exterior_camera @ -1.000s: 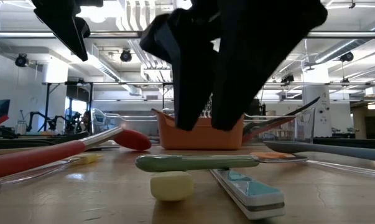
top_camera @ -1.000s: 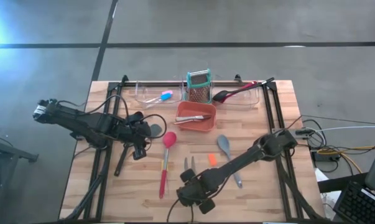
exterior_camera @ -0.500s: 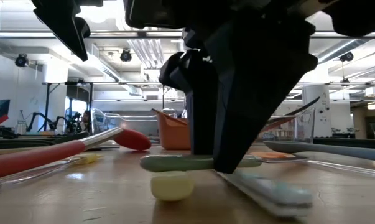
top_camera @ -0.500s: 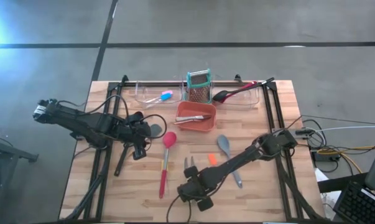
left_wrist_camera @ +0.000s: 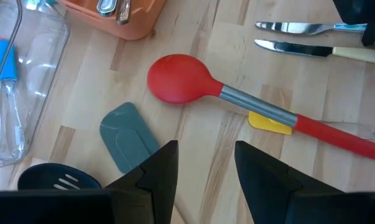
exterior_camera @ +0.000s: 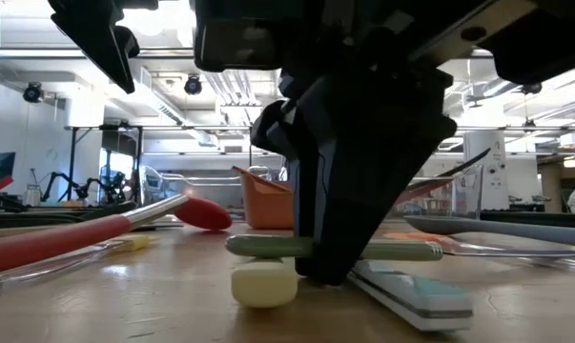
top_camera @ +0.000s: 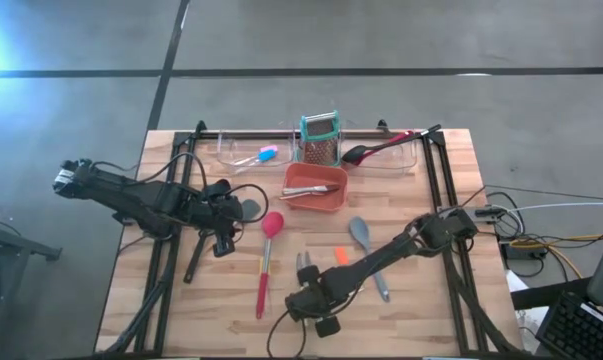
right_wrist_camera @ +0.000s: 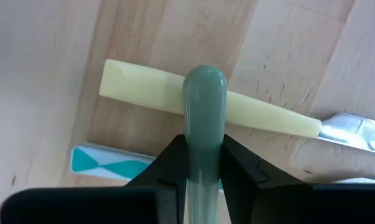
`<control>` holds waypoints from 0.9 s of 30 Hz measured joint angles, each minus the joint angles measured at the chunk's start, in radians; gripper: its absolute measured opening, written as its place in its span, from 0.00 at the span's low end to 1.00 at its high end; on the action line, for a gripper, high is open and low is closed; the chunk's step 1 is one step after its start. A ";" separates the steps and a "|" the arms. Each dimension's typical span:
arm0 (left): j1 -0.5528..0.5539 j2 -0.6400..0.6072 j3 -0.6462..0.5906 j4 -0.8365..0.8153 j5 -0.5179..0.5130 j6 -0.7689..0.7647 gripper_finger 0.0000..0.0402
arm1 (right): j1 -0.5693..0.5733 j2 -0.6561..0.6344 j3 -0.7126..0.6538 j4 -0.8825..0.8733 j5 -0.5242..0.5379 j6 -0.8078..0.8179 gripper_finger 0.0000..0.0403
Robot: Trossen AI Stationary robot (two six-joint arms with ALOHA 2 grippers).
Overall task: Pick & Place Kitchen Items
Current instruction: Put the green table knife into the orange bin
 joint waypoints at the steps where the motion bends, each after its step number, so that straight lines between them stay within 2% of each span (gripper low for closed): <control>1: 0.000 0.000 0.000 0.000 0.000 0.000 0.41 | -0.001 0.000 0.001 -0.001 -0.006 0.001 0.14; 8: 0.000 0.000 0.000 0.000 0.000 0.008 0.41 | -0.003 -0.007 0.053 -0.025 -0.019 0.003 0.14; 16: 0.000 0.000 0.000 -0.001 0.000 0.008 0.41 | -0.036 -0.086 0.213 -0.217 0.013 -0.011 0.14; 23: 0.000 -0.003 0.000 -0.003 -0.003 0.008 0.41 | -0.159 -0.194 0.289 -0.229 0.053 -0.091 0.14; 27: 0.000 -0.003 0.000 -0.002 -0.003 0.003 0.41 | -0.254 -0.227 0.294 -0.193 0.057 -0.200 0.14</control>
